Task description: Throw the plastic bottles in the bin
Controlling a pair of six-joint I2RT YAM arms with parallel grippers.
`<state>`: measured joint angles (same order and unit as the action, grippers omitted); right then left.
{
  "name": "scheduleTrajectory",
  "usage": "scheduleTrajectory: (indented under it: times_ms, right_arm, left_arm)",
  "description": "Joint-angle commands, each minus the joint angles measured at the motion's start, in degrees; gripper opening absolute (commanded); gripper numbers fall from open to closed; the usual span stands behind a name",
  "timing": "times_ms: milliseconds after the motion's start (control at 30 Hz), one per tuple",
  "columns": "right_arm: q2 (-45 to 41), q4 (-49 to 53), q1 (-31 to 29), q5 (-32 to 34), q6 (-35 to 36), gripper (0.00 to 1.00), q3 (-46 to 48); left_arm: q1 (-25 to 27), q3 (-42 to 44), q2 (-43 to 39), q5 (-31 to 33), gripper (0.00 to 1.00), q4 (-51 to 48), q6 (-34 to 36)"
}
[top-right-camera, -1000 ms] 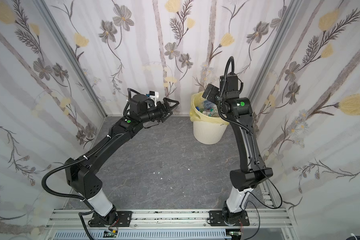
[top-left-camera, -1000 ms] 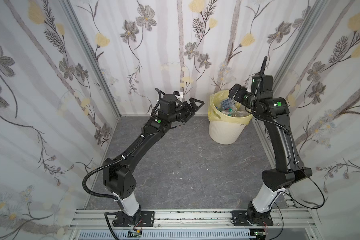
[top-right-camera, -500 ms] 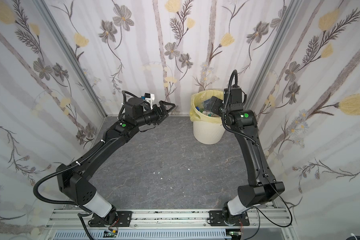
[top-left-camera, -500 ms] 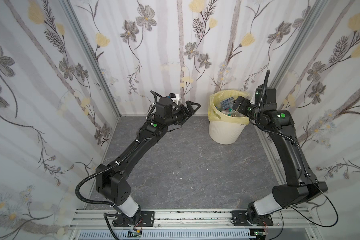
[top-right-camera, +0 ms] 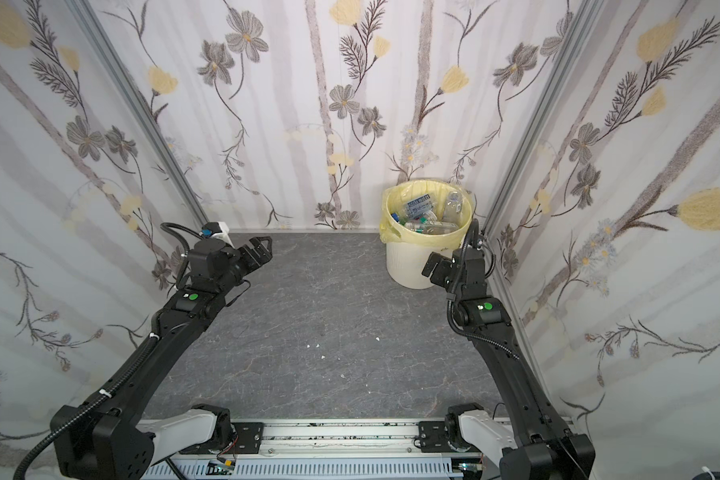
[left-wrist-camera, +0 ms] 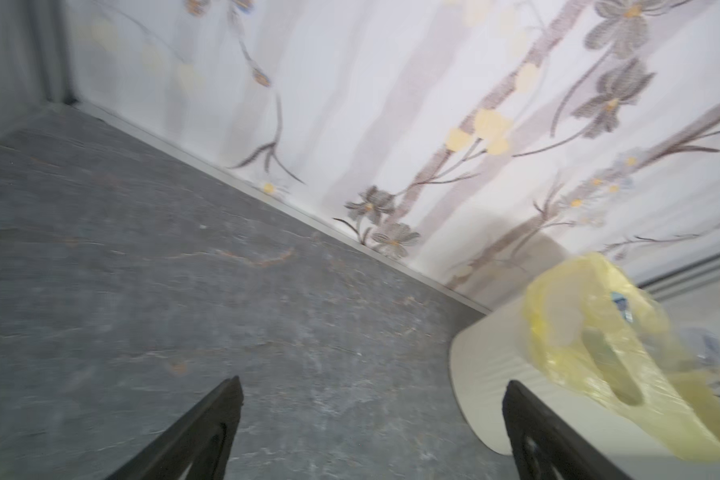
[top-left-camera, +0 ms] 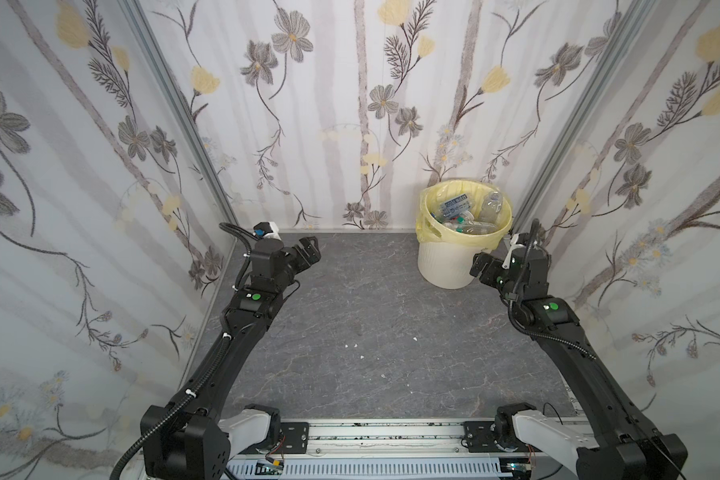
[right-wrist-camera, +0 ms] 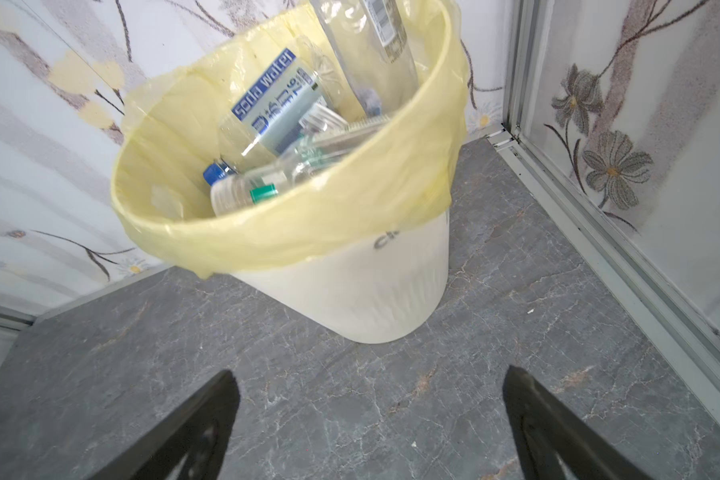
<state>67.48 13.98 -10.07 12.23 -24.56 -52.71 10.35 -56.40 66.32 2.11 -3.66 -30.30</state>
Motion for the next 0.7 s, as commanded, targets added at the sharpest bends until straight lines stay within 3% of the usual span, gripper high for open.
scheduleTrajectory:
  times_ms: [0,133,333,667]
  right_arm:
    - [-4.72,-18.1,0.22,6.16,3.1,1.0,10.09]
    - [-7.72,-27.92,0.31,11.35,4.94,1.0,21.56]
    - [-2.77,-34.84,0.4,14.84,8.16,1.0,26.45]
    - [11.66,-54.13,1.54,16.62,19.11,1.0,28.5]
  left_arm:
    - [-3.83,4.69,-1.6,13.0,1.0,1.8,8.16]
    - [-7.55,13.29,-0.88,17.23,1.0,6.59,13.53]
    - [-10.83,26.89,1.14,15.75,1.0,25.13,18.38]
    - [-14.02,33.07,14.27,13.14,1.0,47.8,16.57]
